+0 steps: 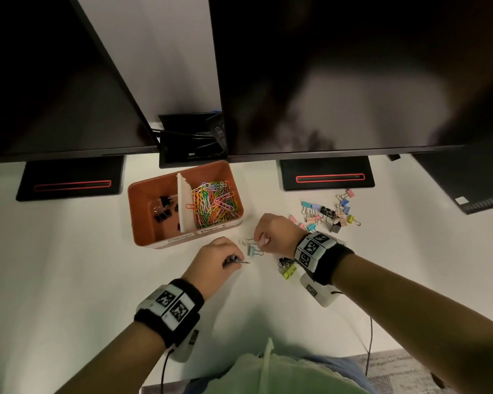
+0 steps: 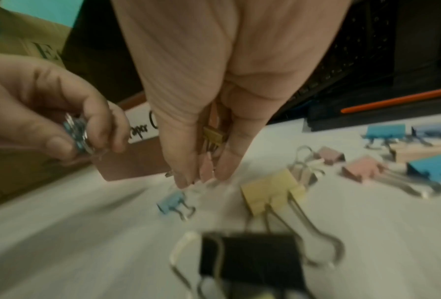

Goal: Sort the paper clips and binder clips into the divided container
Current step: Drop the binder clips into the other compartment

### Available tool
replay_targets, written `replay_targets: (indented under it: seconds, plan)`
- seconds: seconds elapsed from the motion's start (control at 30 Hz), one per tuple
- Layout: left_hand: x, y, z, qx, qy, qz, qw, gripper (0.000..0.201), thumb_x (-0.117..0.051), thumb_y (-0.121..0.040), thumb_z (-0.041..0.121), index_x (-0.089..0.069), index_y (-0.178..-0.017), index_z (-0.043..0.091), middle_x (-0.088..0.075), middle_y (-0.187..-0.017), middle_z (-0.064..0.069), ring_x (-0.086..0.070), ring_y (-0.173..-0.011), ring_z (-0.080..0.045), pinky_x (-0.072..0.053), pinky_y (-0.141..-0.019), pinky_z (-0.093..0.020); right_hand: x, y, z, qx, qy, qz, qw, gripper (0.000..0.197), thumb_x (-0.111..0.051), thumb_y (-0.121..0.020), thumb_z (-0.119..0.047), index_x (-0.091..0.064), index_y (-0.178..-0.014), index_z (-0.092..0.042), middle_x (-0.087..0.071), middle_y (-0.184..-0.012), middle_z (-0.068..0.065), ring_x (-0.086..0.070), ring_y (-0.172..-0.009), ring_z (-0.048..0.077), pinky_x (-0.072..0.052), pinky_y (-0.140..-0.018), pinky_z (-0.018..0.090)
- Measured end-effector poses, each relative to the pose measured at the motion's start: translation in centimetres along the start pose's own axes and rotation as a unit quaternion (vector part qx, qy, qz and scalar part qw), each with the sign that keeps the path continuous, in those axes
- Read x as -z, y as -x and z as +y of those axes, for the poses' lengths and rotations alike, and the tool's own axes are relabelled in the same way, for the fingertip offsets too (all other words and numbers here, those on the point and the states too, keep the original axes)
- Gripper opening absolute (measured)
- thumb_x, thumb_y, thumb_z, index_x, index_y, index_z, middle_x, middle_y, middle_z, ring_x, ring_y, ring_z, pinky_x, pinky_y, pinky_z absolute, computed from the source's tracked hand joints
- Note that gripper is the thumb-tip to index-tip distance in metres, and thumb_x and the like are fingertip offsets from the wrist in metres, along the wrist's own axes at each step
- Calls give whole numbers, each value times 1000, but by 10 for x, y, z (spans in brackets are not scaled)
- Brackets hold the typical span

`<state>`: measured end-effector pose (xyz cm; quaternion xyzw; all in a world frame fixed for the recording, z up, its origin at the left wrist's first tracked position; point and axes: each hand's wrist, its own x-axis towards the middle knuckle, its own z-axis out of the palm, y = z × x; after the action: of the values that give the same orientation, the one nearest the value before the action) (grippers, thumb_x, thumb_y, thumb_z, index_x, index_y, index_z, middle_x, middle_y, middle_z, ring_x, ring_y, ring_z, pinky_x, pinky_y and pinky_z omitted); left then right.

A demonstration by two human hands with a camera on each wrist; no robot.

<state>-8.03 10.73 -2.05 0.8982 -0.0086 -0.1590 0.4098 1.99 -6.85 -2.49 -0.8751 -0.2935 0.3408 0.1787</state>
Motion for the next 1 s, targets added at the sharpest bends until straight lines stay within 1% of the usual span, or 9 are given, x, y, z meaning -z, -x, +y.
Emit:
replay_targets:
  seconds: [0.07, 0.2, 0.37, 0.4, 0.5, 0.6, 0.7, 0.87, 1.0]
  plan:
    - [21, 13, 9, -21, 16, 23, 999, 13, -69, -78, 10, -69, -89, 19, -59, -94, 9, -58, -84, -4, -48, -80, -17, 7, 9, -7, 24, -4, 20, 1000, 19, -68, -78, -13, -68, -97, -15, -58, -108, 4, -51, -81, 10, -42, -74, 19]
    - [77, 30, 15, -14, 17, 112, 993, 15, -71, -76, 13, -69, -88, 22, -57, -93, 12, -57, -83, -4, -48, -74, -12, 25, 21, -36, 95, -29, 46, 994, 17, -69, -78, -13, -68, -95, -15, -55, -107, 2, -51, -78, 8, -47, -75, 20]
    - [125, 26, -3, 106, 5, 215, 971, 16, -72, -76, 13, -69, -91, 21, -58, -91, 3, -55, -78, -3, -47, -77, -23, 45, -2, -101, 204, -62, 116, 970, 13, -71, -75, -10, -70, -88, -10, -59, -99, 7, -53, -83, 11, -38, -74, 10]
    - [130, 22, -6, 122, 14, 217, 968, 18, -69, -78, 13, -68, -95, 19, -61, -96, -1, -57, -80, -7, -47, -78, -25, 47, -12, -115, 208, -68, 124, 968, 14, -72, -74, -10, -70, -88, -10, -59, -100, 7, -55, -85, 14, -41, -77, 12]
    - [139, 13, -19, 168, 50, 179, 968, 30, -55, -88, 7, -59, -118, 12, -63, -115, -8, -59, -103, -21, -45, -95, -33, 49, -43, -148, 193, -84, 124, 970, 20, -72, -74, -14, -68, -93, -14, -57, -105, 7, -57, -92, 20, -52, -86, 33]
    - [145, 15, -22, 182, 112, 176, 961, 41, -44, -89, -3, -51, -126, 13, -59, -122, -9, -58, -106, -20, -45, -98, -37, 48, -60, -159, 169, -56, 100, 979, 36, -71, -78, -23, -60, -112, -16, -55, -117, 5, -54, -106, 20, -47, -96, 34]
    - [147, 24, -14, 169, 137, 198, 956, 47, -38, -87, -13, -50, -127, 10, -55, -119, -5, -57, -98, -14, -44, -88, -24, 49, -54, -147, 162, -84, 111, 977, 35, -65, -84, -22, -56, -118, -18, -54, -120, 1, -55, -104, 13, -47, -97, 31]
    - [126, 32, 3, 87, 76, 214, 970, 31, -50, -90, 5, -58, -113, 23, -60, -115, 6, -59, -100, -6, -47, -87, -23, 58, -15, -83, 120, -112, 161, 973, 23, -63, -86, -21, -61, -109, -21, -56, -108, -5, -63, -83, 12, -53, -82, 28]
    - [82, 22, 26, 2, 64, 132, 989, 25, -57, -88, 16, -59, -111, 27, -57, -112, 10, -57, -96, 0, -46, -78, -11, 61, 26, -20, 17, -32, 136, 990, 36, -67, -82, -31, -56, -116, -26, -56, -112, -1, -57, -79, 12, -53, -77, 28]
